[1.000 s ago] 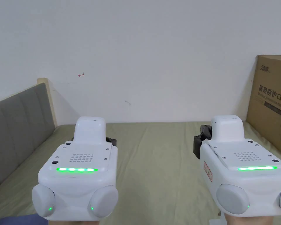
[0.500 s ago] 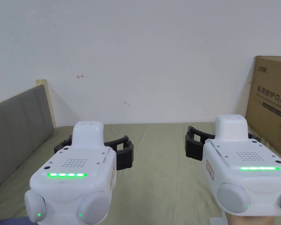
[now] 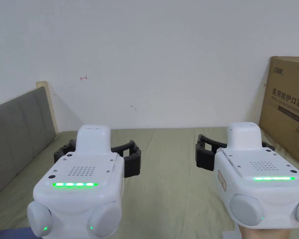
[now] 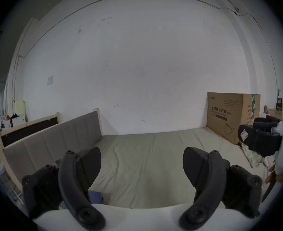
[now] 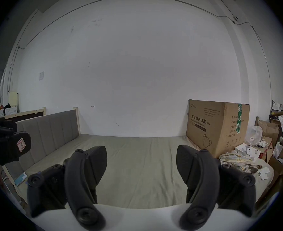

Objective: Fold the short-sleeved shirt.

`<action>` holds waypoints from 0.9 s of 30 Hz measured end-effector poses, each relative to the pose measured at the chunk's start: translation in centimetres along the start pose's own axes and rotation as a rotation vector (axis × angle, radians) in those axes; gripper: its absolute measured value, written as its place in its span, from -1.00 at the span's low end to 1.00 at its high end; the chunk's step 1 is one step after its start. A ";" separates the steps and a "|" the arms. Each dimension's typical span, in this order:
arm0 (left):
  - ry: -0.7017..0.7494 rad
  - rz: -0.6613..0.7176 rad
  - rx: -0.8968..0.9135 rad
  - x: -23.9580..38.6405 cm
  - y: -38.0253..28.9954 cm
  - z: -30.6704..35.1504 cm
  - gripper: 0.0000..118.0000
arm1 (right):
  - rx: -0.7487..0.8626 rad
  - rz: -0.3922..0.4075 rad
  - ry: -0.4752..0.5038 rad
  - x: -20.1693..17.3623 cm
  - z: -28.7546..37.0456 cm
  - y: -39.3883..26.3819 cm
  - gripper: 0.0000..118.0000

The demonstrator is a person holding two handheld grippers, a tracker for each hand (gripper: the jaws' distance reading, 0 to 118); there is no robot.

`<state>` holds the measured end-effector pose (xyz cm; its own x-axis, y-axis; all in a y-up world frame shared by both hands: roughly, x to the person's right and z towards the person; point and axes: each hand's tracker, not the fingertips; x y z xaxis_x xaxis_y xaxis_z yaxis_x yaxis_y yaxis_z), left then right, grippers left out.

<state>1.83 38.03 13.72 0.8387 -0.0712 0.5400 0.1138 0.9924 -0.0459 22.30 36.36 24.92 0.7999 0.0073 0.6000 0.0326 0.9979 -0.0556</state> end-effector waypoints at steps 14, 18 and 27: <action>0.037 0.003 -0.062 0.0 -0.3 -0.3 0.85 | -0.019 -0.004 0.008 0.1 -0.3 -0.5 0.55; 0.038 0.006 -0.074 0.0 -0.2 -0.4 0.85 | -0.022 -0.003 0.012 0.1 -0.4 -0.6 0.55; 0.038 0.022 -0.067 -0.3 0.3 -0.3 0.85 | -0.021 0.001 0.003 0.3 -0.5 -0.7 0.55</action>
<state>1.79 38.29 13.29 0.8610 -0.0549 0.5057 0.1299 0.9849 -0.1142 22.80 35.67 24.74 0.8018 0.0082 0.5975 0.0445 0.9963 -0.0733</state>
